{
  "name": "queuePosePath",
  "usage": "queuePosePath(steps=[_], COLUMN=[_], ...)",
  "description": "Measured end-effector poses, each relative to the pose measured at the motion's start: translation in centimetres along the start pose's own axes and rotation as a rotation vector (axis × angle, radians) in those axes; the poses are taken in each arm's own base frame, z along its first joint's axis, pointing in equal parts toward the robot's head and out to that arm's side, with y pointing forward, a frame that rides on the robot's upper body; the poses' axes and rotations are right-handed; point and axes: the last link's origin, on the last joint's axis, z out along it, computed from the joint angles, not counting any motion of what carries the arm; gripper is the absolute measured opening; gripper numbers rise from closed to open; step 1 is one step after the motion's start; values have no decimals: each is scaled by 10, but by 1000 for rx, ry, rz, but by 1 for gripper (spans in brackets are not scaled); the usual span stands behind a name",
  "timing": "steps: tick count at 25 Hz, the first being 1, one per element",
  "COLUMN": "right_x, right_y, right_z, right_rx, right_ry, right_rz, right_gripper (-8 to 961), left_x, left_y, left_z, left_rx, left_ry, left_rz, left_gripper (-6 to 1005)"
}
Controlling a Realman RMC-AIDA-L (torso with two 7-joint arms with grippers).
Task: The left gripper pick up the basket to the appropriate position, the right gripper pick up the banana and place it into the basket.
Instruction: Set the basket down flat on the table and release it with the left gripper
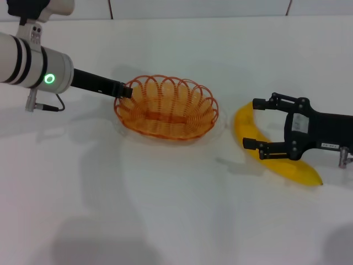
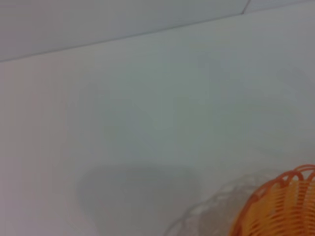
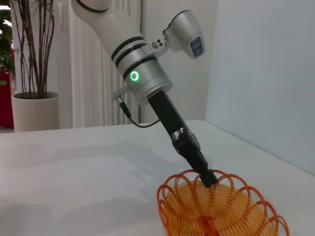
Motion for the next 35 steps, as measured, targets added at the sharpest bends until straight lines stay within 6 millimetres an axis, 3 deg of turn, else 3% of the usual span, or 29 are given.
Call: queuePosePath(steps=[28, 33, 35], right_x=[1, 2, 3], right_y=[0, 1, 1], right_z=[-1, -3, -4], right_rx=[10, 17, 22], right_ry=[-2, -4, -4], right_rz=[3, 9, 12], right_gripper=[876, 876, 876], left_x=[-2, 1, 5], left_y=[-4, -3, -6], left_z=[1, -2, -13], left_rx=[23, 25, 37], left_ry=[6, 14, 48], left_rz=[-22, 5, 47], left_gripper=[115, 277, 357])
